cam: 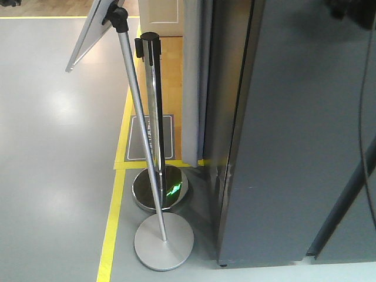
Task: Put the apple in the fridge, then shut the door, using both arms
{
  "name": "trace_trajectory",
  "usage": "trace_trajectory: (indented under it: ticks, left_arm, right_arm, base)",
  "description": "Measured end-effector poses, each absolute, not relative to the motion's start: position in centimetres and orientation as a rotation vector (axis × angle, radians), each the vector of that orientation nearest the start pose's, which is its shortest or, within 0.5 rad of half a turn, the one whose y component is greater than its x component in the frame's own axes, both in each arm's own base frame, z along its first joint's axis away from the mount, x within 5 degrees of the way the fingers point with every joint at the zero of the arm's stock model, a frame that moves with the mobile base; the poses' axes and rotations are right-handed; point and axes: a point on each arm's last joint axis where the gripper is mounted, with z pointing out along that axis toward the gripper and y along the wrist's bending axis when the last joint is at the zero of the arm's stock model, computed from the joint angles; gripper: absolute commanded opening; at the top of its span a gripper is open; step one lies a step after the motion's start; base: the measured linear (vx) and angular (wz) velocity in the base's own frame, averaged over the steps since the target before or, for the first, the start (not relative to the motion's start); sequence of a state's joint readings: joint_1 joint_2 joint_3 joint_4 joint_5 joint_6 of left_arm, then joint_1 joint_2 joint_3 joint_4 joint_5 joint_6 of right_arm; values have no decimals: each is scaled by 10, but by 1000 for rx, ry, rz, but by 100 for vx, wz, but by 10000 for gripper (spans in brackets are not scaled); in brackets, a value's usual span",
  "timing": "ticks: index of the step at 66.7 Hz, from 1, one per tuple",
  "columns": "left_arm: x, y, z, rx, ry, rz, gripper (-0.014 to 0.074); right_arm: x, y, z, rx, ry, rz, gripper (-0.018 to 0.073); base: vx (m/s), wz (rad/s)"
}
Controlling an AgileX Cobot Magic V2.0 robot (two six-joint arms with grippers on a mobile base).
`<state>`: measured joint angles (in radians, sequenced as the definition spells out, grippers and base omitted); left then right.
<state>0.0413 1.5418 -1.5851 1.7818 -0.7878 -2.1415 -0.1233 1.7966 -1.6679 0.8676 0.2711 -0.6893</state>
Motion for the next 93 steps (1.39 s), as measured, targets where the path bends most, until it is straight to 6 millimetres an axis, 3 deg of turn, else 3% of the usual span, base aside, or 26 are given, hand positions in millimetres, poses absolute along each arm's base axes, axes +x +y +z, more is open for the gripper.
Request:
trace_trajectory:
  ticks: [18,26,36,50,55,64,77,93]
  left_arm:
    - [344,-49,456,330,1655,-802,355]
    - [344,-49,456,331,1655,-802,347]
    - [343,-50,455,352,1660,-821,284]
    - [337,-56,453,425,1677,-882,69]
    - [334,-58,452,465,1685,-915,-9]
    - [326,-64,450,559,1702,-990,-7]
    - [313,-71,447,700,1720,-1101,-7]
    - [297,-72,447,711,1723,-1111,-7]
  right_arm:
    - [437,-33,381,54,1822,215,508]
    - [424,-25,393,-5,1842,256,454]
    - [387,-10,433,-149,1814,284,288]
    - [324,9,478,-369,1789,329,-16]
    - [305,15,487,-430,1791,356,-10]
    - [280,23,496,-518,1806,396,-6]
    - [258,30,486,-589,1826,458,-5]
    - [209,36,415,-568,1868,484,-5]
  base:
    - [0,0]
    - [0,0]
    - [0,0]
    - [0,0]
    - [0,0]
    - [0,0]
    - [0,0]
    - [0,0]
